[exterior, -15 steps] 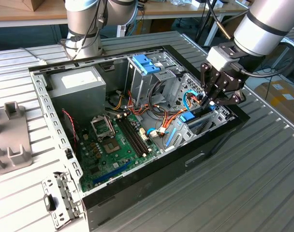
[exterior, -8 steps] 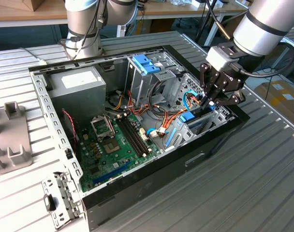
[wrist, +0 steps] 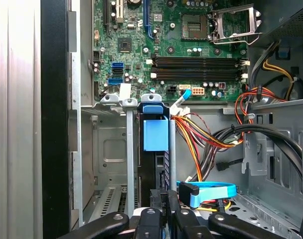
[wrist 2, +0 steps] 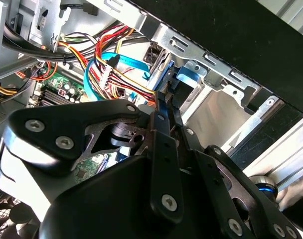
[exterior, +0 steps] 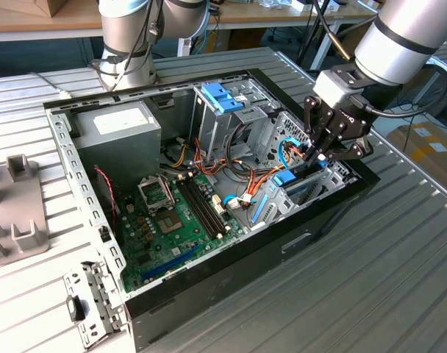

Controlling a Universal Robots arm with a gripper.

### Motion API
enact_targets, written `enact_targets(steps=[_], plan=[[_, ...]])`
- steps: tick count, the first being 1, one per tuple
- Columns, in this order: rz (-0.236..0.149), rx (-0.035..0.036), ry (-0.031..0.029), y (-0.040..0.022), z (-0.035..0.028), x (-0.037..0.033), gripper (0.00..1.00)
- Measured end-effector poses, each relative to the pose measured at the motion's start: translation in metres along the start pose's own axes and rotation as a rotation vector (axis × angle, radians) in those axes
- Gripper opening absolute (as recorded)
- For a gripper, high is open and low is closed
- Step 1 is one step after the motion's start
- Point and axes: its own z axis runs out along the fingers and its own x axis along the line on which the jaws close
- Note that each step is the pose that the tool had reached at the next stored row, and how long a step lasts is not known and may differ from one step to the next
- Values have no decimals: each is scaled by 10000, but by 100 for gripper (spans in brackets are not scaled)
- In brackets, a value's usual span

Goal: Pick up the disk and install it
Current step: 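Insert the first disk wire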

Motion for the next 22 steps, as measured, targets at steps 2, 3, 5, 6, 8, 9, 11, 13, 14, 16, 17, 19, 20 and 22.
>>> enact_targets(steps=[2, 3, 5, 6, 8, 9, 11, 13, 14, 16, 17, 19, 20, 22], plan=[[0, 0, -7, 0, -10, -1, 16], [0, 1, -8, 0, -14, -1, 16], [0, 0, -3, 1, -20, -2, 16], [0, 0, 1, 1, -22, -2, 16], [0, 0, 1, 1, -22, -2, 16], [0, 0, 1, 1, -22, -2, 16], [0, 0, 0, 1, -22, -2, 16], [0, 0, -1, 1, -32, -3, 16], [0, 0, -1, 1, -36, -3, 16], [0, 0, -1, 1, -38, -4, 16], [-2, -1, 2, -7, -40, -4, 16], [1, -14, 3, -27, -41, -4, 16], [1, -20, 1, -38, -41, -5, 16], [2, -20, 0, -38, -40, -4, 16]])
